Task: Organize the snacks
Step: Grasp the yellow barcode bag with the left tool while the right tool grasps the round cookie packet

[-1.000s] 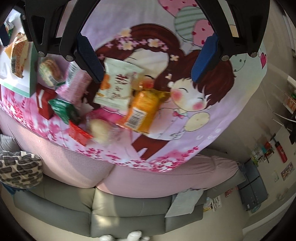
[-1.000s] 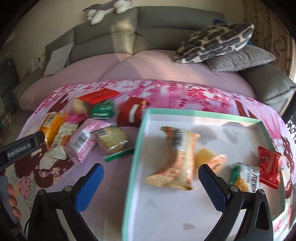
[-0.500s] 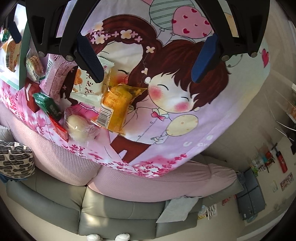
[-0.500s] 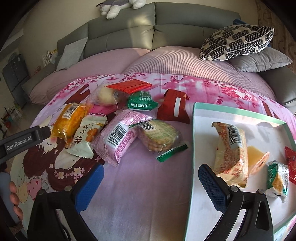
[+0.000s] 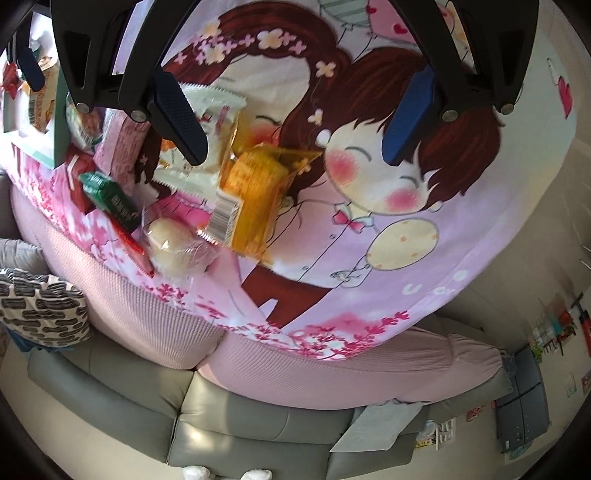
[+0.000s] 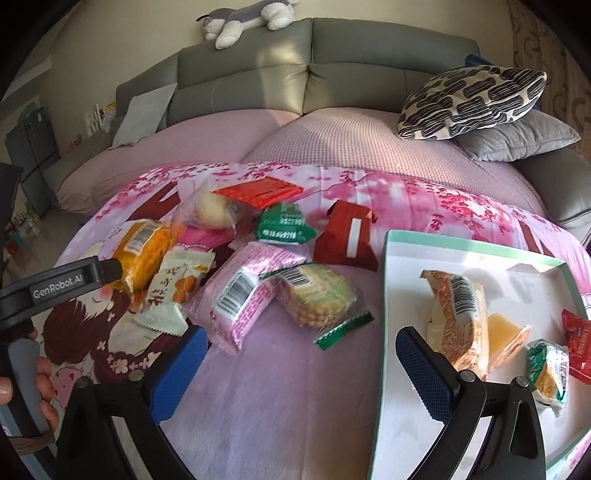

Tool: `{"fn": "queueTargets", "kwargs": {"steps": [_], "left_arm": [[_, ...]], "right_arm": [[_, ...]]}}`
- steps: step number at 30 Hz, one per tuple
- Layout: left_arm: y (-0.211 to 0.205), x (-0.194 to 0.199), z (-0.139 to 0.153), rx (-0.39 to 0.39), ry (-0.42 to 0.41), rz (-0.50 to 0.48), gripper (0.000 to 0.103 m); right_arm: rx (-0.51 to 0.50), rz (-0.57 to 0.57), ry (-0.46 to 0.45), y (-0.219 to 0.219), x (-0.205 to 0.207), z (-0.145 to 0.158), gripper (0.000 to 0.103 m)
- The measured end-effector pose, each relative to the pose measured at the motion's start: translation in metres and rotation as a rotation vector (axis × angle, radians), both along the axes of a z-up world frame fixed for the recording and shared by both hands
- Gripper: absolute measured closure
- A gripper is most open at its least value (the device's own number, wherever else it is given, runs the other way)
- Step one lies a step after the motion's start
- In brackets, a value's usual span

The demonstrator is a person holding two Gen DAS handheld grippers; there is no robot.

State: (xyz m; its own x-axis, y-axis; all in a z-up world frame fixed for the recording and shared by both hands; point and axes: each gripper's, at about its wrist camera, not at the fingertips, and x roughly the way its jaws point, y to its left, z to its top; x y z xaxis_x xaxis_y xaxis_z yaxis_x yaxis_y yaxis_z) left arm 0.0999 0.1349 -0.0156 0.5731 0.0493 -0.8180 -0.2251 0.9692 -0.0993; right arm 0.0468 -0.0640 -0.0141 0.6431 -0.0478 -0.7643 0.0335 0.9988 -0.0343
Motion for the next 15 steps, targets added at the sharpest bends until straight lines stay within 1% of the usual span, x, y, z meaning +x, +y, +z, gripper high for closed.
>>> {"fn": "queueTargets", "kwargs": {"steps": [4, 7, 9, 15], "left_arm": [[0.001, 0.008, 0.001, -0.035, -0.034, -0.029, 0.007], [-0.002, 0.016, 0.0, -0.013, -0.027, -0.051, 0.007], [-0.003, 0.023, 0.0, 0.009, -0.014, -0.058, 0.007], [-0.007, 0.038, -0.003, 0.067, 0.011, -0.067, 0.007]], "right_arm": [[-0.049, 0.008, 0.006, -0.002, 0.011, 0.001, 0.0], [-0.079, 0.034, 0.014, -0.002, 0.017, 0.0, 0.001], [-0.107, 0.047, 0.022, -0.001, 0.021, -0.002, 0.008], [-0.218, 0.11, 0.051, 0.008, 0.032, -0.015, 0.022]]}}
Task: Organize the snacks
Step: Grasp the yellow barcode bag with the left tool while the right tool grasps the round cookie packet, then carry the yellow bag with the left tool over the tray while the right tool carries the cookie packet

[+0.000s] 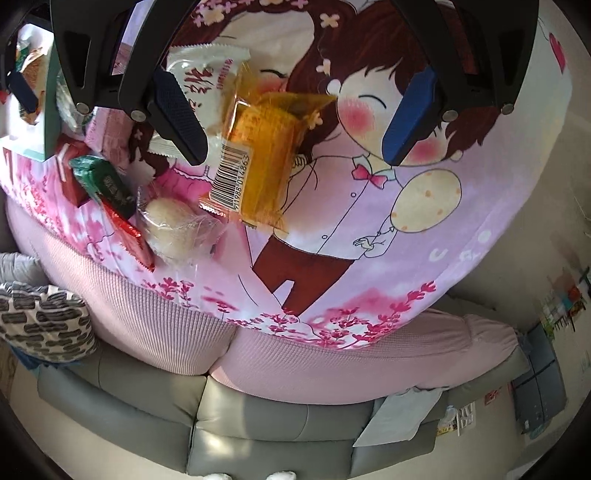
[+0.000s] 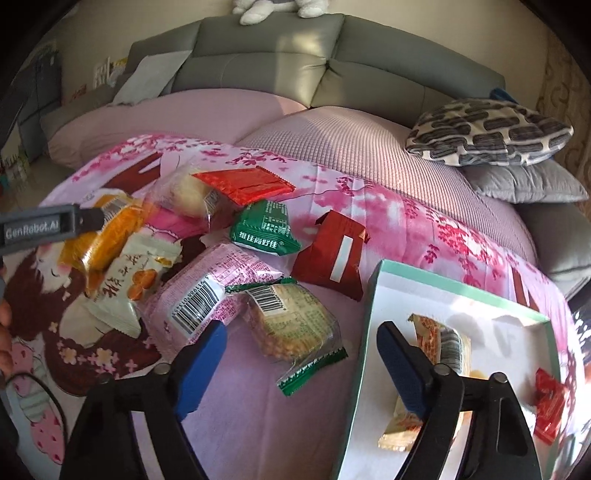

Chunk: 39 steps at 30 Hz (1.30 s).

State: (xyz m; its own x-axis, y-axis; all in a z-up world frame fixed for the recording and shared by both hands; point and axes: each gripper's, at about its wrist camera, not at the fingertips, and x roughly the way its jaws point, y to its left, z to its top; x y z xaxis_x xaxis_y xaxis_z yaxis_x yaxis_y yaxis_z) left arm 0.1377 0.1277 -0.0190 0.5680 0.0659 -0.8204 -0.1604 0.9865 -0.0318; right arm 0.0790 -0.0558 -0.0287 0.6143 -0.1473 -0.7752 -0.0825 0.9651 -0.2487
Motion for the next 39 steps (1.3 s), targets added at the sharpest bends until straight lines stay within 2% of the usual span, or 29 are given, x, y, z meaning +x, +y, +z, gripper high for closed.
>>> {"fn": "queueTargets", "kwargs": {"steps": [4, 6, 8, 10, 12, 13, 14, 18, 25, 33, 39], "left_arm": [[-0.004, 0.004, -0.005, 0.035, 0.024, -0.011, 0.008], [-0.006, 0.005, -0.007, 0.041, 0.029, -0.018, 0.015], [-0.008, 0.006, -0.008, 0.039, 0.034, -0.025, 0.026], [-0.011, 0.006, -0.01, 0.036, 0.041, -0.037, 0.031], [-0.015, 0.006, -0.01, 0.039, 0.043, -0.051, 0.043], [-0.016, 0.006, -0.011, 0.031, 0.047, -0.059, 0.054], [-0.017, 0.006, -0.012, 0.02, 0.051, -0.066, 0.057], [-0.02, 0.005, -0.011, 0.017, 0.048, -0.067, 0.062], [-0.016, -0.004, 0.006, -0.004, 0.001, -0.042, 0.063], [-0.028, -0.019, 0.036, -0.01, -0.08, -0.071, 0.063], [-0.055, -0.024, 0.048, -0.007, -0.101, -0.13, 0.063]], "right_arm": [[-0.061, 0.033, 0.036, 0.006, 0.006, -0.012, 0.029], [-0.062, 0.037, 0.046, 0.006, 0.007, -0.017, 0.038], [-0.057, 0.02, 0.05, 0.004, 0.009, -0.018, 0.044], [-0.04, 0.011, 0.045, 0.003, 0.01, -0.017, 0.046], [-0.017, 0.002, 0.043, 0.0, 0.01, -0.016, 0.049], [-0.006, -0.005, 0.039, -0.001, 0.01, -0.016, 0.051], [0.0, -0.014, 0.035, -0.003, 0.01, -0.015, 0.058], [0.091, -0.047, 0.028, -0.017, 0.009, -0.009, 0.065], [0.243, -0.075, 0.0, -0.033, 0.003, 0.006, 0.068], [0.31, -0.085, -0.067, -0.042, -0.014, 0.032, 0.068], [0.339, -0.117, -0.102, -0.057, -0.028, 0.048, 0.068]]}}
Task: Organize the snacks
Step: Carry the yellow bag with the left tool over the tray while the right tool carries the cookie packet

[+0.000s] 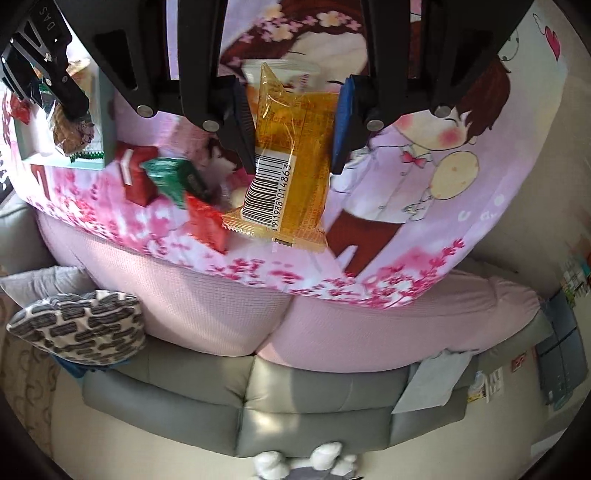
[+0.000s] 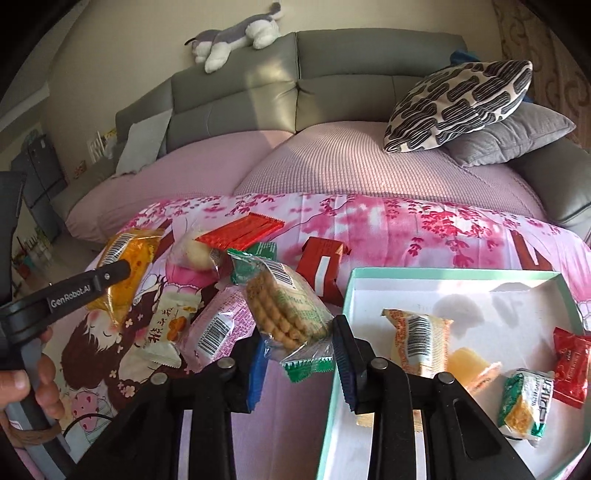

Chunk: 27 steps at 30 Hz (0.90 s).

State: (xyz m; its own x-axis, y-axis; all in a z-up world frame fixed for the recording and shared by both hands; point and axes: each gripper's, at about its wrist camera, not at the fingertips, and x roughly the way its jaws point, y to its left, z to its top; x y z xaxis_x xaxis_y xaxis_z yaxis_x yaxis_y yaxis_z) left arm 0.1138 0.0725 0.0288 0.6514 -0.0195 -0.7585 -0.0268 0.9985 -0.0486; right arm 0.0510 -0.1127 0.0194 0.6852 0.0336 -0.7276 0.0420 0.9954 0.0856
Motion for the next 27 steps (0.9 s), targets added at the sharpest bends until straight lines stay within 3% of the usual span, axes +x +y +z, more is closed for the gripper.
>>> {"fn": "queueTargets", "kwargs": {"steps": [10, 22, 27], "left_arm": [[-0.069, -0.016, 0.015, 0.027, -0.035, -0.118, 0.063], [-0.182, -0.051, 0.024, 0.071, -0.088, -0.371, 0.063], [-0.213, -0.061, 0.023, 0.077, -0.094, -0.425, 0.063]], "right_arm": [[0.043, -0.123, -0.046, -0.061, -0.024, 0.02, 0.068], [0.086, -0.367, -0.097, -0.164, -0.069, 0.036, 0.067], [0.098, -0.429, -0.11, -0.191, -0.083, 0.037, 0.067]]}}
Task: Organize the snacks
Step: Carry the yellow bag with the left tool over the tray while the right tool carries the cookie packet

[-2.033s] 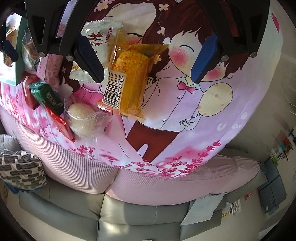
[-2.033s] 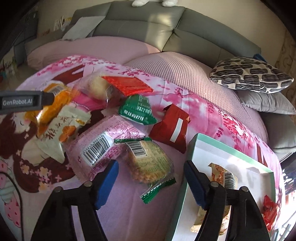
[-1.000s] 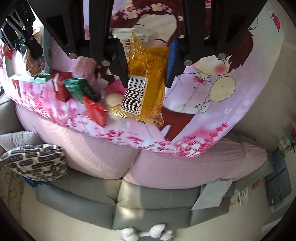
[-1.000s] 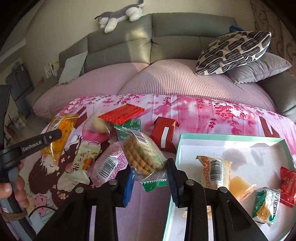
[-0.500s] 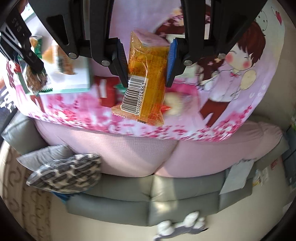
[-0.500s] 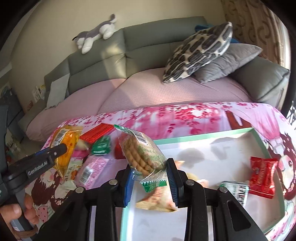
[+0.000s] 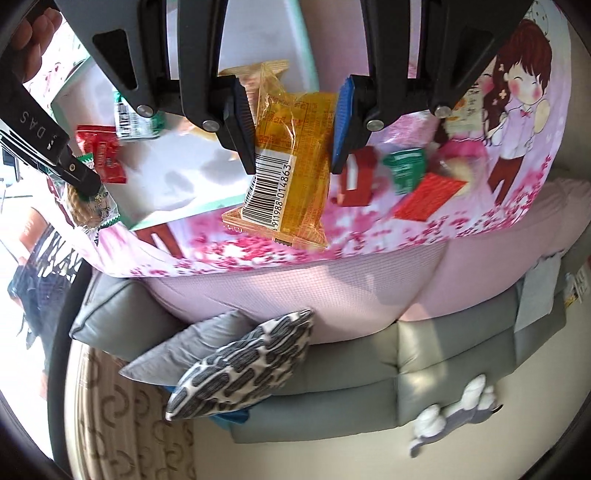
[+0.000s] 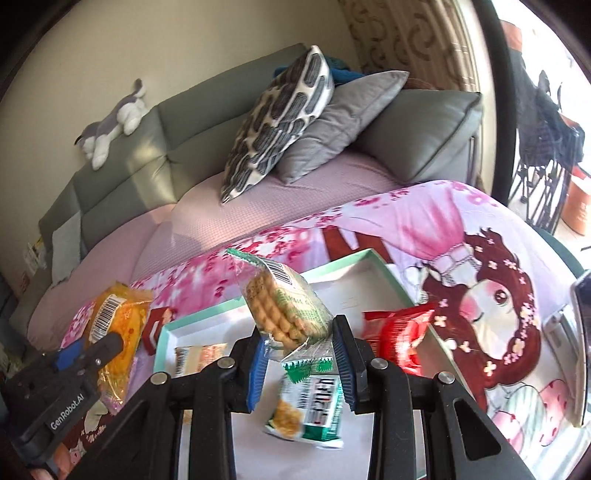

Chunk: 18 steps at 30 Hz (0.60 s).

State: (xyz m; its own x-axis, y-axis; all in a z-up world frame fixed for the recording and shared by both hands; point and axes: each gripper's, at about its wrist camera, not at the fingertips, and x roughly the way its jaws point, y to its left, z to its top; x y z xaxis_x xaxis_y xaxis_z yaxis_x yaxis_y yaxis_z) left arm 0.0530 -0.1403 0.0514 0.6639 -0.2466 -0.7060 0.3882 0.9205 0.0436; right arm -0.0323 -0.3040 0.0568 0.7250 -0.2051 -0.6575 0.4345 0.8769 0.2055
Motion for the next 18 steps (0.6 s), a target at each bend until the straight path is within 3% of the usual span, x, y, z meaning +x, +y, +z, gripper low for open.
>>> {"fn": "queueTargets", "kwargs": {"steps": [18], "left_arm": [[-0.035, -0.012, -0.012, 0.043, -0.002, -0.018, 0.063]], "right_arm": [[0.049, -0.041, 0.002, -0.026, -0.01, -0.015, 0.067]]}}
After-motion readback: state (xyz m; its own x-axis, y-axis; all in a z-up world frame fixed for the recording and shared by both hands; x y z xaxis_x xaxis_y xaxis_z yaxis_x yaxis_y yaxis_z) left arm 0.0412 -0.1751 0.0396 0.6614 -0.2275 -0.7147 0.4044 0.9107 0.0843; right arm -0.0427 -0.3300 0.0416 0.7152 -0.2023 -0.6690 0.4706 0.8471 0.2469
